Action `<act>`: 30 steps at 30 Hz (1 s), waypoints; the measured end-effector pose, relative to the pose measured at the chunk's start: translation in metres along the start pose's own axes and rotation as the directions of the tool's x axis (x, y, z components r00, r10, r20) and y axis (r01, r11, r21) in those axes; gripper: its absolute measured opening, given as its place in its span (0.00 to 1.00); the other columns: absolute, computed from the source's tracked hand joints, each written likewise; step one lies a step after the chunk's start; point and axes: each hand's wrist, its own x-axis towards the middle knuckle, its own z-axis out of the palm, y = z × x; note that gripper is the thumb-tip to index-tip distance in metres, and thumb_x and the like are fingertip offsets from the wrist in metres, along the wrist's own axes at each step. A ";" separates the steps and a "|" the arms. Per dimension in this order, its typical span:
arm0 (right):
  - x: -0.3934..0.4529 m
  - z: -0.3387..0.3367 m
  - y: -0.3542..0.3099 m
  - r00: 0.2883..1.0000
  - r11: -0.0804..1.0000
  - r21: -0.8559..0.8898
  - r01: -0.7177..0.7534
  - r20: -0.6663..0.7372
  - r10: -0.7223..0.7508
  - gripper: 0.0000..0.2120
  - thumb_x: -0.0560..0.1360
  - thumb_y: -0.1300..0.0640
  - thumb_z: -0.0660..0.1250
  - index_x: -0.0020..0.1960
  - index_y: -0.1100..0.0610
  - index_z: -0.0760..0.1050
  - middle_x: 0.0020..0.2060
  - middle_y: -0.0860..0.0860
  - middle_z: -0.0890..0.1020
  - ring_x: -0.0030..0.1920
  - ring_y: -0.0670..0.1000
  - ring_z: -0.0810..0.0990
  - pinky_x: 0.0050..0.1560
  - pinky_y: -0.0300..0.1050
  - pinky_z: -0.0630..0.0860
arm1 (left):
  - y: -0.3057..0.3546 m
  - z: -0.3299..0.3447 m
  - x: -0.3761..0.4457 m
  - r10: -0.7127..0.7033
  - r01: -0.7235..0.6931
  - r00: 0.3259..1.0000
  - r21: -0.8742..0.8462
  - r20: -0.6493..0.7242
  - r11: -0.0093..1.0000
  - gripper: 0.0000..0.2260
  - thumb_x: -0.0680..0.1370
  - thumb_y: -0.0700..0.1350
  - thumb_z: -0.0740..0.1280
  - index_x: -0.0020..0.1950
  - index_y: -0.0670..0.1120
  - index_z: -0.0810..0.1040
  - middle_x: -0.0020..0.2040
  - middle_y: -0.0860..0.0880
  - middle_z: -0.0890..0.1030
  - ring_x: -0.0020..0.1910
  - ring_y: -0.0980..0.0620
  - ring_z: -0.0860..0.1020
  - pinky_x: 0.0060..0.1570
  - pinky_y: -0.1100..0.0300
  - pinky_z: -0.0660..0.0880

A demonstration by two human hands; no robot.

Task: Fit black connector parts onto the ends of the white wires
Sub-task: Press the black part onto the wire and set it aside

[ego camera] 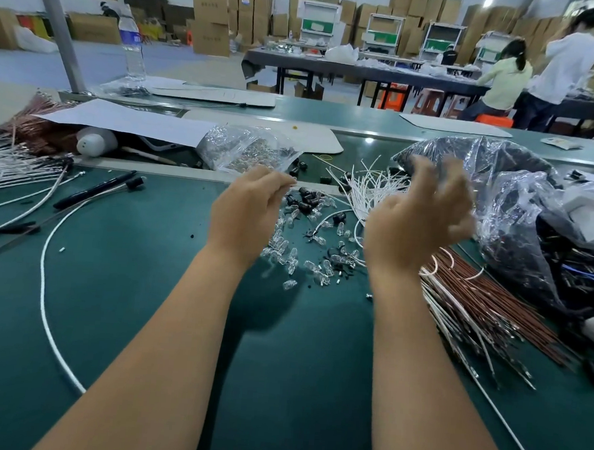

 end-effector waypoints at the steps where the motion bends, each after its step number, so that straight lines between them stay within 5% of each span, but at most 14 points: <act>1: -0.006 0.001 -0.006 0.984 0.989 0.031 0.146 0.098 -0.148 0.21 0.69 0.68 0.58 0.57 0.54 0.77 0.63 0.53 0.75 0.67 0.55 0.69 0.62 0.47 0.52 | 0.002 0.001 0.000 0.010 -0.010 1.000 -0.022 0.021 1.000 0.09 0.81 0.44 0.64 0.55 0.45 0.82 0.43 0.51 0.79 0.38 0.50 0.75 0.36 0.56 0.74; 3: -0.020 0.005 -0.016 0.867 0.915 0.119 0.385 0.294 -0.403 0.13 0.72 0.62 0.63 0.54 0.54 0.79 0.55 0.50 0.80 0.61 0.53 0.74 0.60 0.47 0.54 | 0.005 0.003 0.000 0.024 -0.020 0.998 -0.061 0.056 0.998 0.09 0.80 0.44 0.65 0.56 0.46 0.83 0.42 0.52 0.77 0.40 0.52 0.73 0.38 0.58 0.70; 6: -0.032 0.012 -0.019 0.755 0.874 0.216 0.435 0.442 -0.485 0.08 0.77 0.58 0.63 0.51 0.56 0.80 0.49 0.50 0.83 0.53 0.53 0.76 0.56 0.45 0.58 | 0.004 0.004 0.001 0.009 -0.002 0.997 -0.088 0.074 0.996 0.07 0.78 0.41 0.68 0.53 0.44 0.84 0.43 0.48 0.81 0.42 0.51 0.74 0.42 0.60 0.68; 11: -0.025 0.014 -0.009 0.823 0.930 0.252 0.268 0.442 -0.357 0.07 0.79 0.61 0.63 0.51 0.58 0.79 0.45 0.52 0.82 0.46 0.52 0.77 0.50 0.42 0.68 | -0.001 0.001 0.001 -0.199 0.219 0.975 -0.285 0.098 0.933 0.04 0.76 0.42 0.71 0.47 0.43 0.84 0.33 0.56 0.79 0.31 0.63 0.73 0.36 0.69 0.70; 15: -0.027 0.015 -0.010 0.826 0.941 0.209 0.264 0.454 -0.333 0.06 0.78 0.62 0.64 0.50 0.58 0.79 0.43 0.52 0.81 0.45 0.51 0.76 0.49 0.43 0.71 | -0.004 0.003 0.001 -0.256 0.280 0.959 -0.278 0.119 0.919 0.04 0.77 0.43 0.70 0.46 0.44 0.84 0.32 0.54 0.79 0.32 0.56 0.75 0.37 0.60 0.73; 19: -0.026 0.015 -0.009 0.856 0.964 0.202 0.175 0.452 -0.250 0.06 0.78 0.63 0.63 0.50 0.59 0.79 0.44 0.52 0.81 0.44 0.49 0.76 0.47 0.40 0.72 | -0.018 0.006 0.001 -0.342 0.341 0.939 -0.137 0.013 0.930 0.09 0.80 0.43 0.64 0.57 0.44 0.81 0.43 0.48 0.82 0.44 0.47 0.78 0.48 0.50 0.77; 21: -0.027 0.015 -0.009 0.859 0.967 0.211 0.145 0.458 -0.228 0.05 0.78 0.63 0.63 0.50 0.59 0.78 0.44 0.52 0.81 0.45 0.50 0.76 0.48 0.41 0.73 | -0.025 0.010 0.002 -0.383 0.385 0.915 0.013 0.124 0.923 0.14 0.81 0.44 0.60 0.66 0.48 0.76 0.51 0.46 0.82 0.55 0.41 0.75 0.58 0.48 0.72; 24: -0.030 0.015 -0.012 0.848 0.961 0.234 0.148 0.469 -0.245 0.05 0.78 0.63 0.64 0.50 0.60 0.78 0.44 0.52 0.81 0.44 0.49 0.76 0.47 0.43 0.74 | -0.028 0.018 0.002 -0.401 0.318 0.857 0.279 0.324 0.906 0.17 0.81 0.45 0.58 0.68 0.56 0.74 0.64 0.51 0.78 0.67 0.46 0.66 0.64 0.51 0.62; 30: -0.034 0.017 -0.015 0.810 0.959 0.259 0.116 0.533 -0.242 0.05 0.77 0.62 0.64 0.49 0.59 0.78 0.45 0.52 0.80 0.43 0.50 0.76 0.44 0.43 0.72 | -0.025 0.015 0.001 -0.355 0.309 0.910 0.221 0.216 0.925 0.08 0.75 0.44 0.67 0.50 0.54 0.82 0.41 0.57 0.78 0.58 0.48 0.71 0.52 0.56 0.61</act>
